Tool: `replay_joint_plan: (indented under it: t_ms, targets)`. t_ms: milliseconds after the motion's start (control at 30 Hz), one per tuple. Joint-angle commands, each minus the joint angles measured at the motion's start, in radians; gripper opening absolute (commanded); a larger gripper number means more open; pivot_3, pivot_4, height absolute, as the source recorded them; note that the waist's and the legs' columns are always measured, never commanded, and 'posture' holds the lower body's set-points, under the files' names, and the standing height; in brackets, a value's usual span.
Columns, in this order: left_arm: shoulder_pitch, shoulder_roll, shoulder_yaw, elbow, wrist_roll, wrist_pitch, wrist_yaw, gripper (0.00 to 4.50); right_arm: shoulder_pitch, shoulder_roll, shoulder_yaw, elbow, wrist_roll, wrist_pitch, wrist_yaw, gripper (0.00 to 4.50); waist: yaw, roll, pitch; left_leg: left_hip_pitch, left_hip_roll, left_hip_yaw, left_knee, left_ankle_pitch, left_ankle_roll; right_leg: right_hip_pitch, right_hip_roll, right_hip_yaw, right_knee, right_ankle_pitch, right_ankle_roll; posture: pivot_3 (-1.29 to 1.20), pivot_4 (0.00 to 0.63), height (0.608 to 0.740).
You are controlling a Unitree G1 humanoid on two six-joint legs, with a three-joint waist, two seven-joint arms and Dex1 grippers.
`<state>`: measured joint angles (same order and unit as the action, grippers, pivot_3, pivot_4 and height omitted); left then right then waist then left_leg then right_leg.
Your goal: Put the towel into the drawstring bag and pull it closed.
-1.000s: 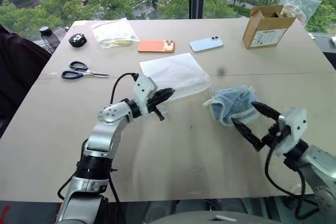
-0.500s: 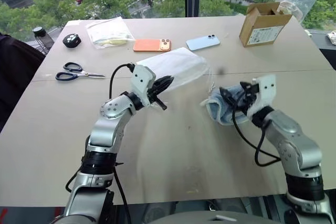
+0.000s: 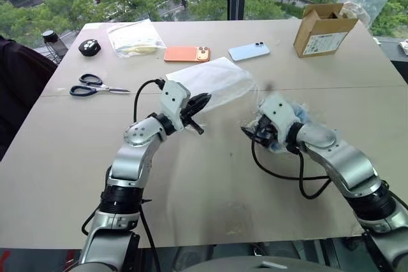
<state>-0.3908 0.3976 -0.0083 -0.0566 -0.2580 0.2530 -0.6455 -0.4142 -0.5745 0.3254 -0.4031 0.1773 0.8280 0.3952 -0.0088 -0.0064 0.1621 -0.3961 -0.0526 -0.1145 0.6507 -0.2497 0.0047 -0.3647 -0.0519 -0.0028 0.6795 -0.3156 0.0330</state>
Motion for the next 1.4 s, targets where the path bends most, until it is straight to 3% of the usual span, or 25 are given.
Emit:
replay_joint_plan:
  t_ms: [33,167,400,600,967,1100,1233,1333,1400]
  targets:
    - [-0.014,0.013,0.009,-0.034,0.014,-0.025,0.007,0.04,0.085,-0.079,-0.155,-0.103,-0.03,0.034,-0.015,4.5,0.001,0.0,0.0,-0.001,0.0,0.0,0.0,0.0,0.0,-0.001,0.0,0.0,0.0,0.0,0.0,0.0,0.15,0.74]
    - [-0.04,0.016,0.024,-0.01,0.009,-0.024,0.013,0.04,0.206,-0.109,-0.295,-0.228,-0.007,0.105,-0.024,4.5,0.002,0.0,0.0,-0.002,-0.001,0.0,0.0,0.0,0.0,-0.002,0.0,0.0,0.0,0.0,0.0,0.0,0.15,0.74]
    - [-0.048,0.005,0.001,0.015,0.013,-0.037,-0.002,0.04,0.247,0.018,-0.412,-0.264,-0.001,0.166,-0.104,4.5,-0.006,-0.001,0.0,0.001,0.0,0.002,0.0,0.0,0.0,-0.003,0.001,0.003,0.005,0.0,0.001,0.0,0.15,0.74]
    - [-0.054,-0.004,-0.007,0.023,0.014,-0.042,-0.008,0.04,0.252,0.186,-0.523,-0.176,0.04,0.225,-0.181,4.5,-0.004,-0.002,-0.001,0.0,0.0,0.002,0.0,0.0,0.0,-0.003,0.001,0.004,0.004,0.0,0.001,0.0,0.15,0.74]
    - [-0.046,0.0,-0.002,0.011,0.029,-0.042,-0.006,0.04,0.254,0.206,-0.464,0.04,0.031,0.15,-0.153,4.5,-0.006,-0.007,-0.005,0.001,0.0,0.005,0.0,0.0,0.0,-0.005,0.001,0.007,0.008,0.0,0.001,0.0,0.15,0.74]
    - [-0.035,0.006,0.01,-0.013,0.028,-0.029,0.005,0.0,0.266,0.206,-0.425,0.077,0.031,0.143,-0.146,3.22,-0.006,-0.014,-0.009,0.004,0.0,0.007,0.001,0.0,0.001,-0.004,0.002,0.009,0.011,0.0,0.001,0.0,0.15,0.74]
    - [-0.029,0.015,0.016,-0.019,0.027,-0.024,0.007,0.0,0.255,0.203,-0.424,0.106,0.029,0.117,-0.145,1.28,-0.005,-0.016,-0.011,0.006,0.0,0.008,0.001,-0.003,0.005,-0.004,0.002,0.01,0.013,0.0,0.001,0.0,0.15,0.74]
    - [-0.033,0.019,0.017,-0.018,0.025,-0.022,0.009,0.0,0.243,0.198,-0.431,0.125,0.031,0.097,-0.141,0.1,-0.004,-0.017,-0.011,0.007,0.0,0.008,0.001,-0.003,0.005,-0.004,0.002,0.011,0.014,0.0,0.001,0.0,0.15,0.74]
    - [-0.035,0.02,0.017,-0.017,0.026,-0.022,0.01,0.0,0.24,0.195,-0.434,0.132,0.032,0.085,-0.139,0.04,-0.004,-0.017,-0.011,0.009,0.0,0.008,0.001,-0.003,0.005,-0.002,0.002,0.011,0.014,0.0,0.001,0.0,0.15,0.74]
